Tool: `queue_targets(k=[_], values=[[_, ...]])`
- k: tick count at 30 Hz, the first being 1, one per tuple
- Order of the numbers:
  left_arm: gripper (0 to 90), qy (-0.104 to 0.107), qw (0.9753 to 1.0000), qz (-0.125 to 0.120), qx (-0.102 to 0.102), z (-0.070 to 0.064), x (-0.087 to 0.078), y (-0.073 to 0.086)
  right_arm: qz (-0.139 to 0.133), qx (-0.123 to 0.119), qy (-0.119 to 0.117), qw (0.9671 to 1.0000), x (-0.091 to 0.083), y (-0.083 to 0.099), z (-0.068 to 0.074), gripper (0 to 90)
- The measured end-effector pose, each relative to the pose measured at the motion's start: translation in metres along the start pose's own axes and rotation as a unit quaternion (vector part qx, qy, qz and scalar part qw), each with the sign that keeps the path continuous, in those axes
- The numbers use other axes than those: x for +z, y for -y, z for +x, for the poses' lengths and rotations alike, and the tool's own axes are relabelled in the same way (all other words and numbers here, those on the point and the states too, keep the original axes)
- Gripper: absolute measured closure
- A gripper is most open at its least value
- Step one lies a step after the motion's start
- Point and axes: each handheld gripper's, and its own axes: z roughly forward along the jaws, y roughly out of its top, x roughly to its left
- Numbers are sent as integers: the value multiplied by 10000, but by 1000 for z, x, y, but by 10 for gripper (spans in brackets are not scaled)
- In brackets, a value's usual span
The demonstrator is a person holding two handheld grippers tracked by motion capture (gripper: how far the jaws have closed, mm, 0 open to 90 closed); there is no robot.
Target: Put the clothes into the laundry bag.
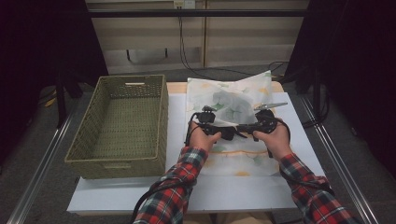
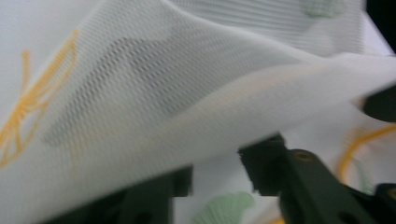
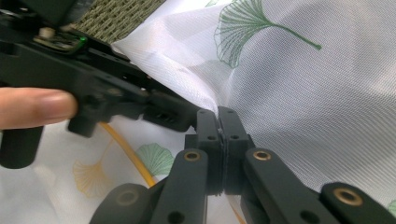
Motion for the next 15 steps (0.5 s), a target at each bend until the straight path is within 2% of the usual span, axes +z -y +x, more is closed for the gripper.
queue_targets(k=[1, 3, 4, 5, 6, 8, 9, 12, 15], values=[[580, -68, 10000, 21, 47, -1, -2, 1, 10, -5, 4, 10000, 0, 0, 0, 896], [517, 22, 10000, 25, 22, -2, -6, 3, 14, -23, 10, 10000, -1, 1, 0, 896], [463, 6, 9999, 71, 104, -3, -9, 4, 21, -40, 14, 10000, -2, 1, 1, 896], [463, -70, 9998, 64, 174, -4, -10, 5, 21, -40, 14, 10000, -2, 1, 1, 896], [437, -54, 9995, 148, 275, -4, -13, 5, 24, -43, 4, 10000, -2, 1, 1, 896], [395, -94, 9992, 123, 372, -6, -17, 8, 31, -61, 4, 10000, -3, 2, 1, 896], [358, -120, 9991, 121, 381, -7, -19, 9, 38, -63, -3, 10000, -4, 2, 2, 896], [319, -132, 9986, 152, 485, -8, -25, 12, 70, -67, -1, 10000, -4, 4, 2, 896], [306, -156, 9979, 222, 588, -8, -29, 15, 90, -65, 14, 9999, -3, 5, 2, 895]])
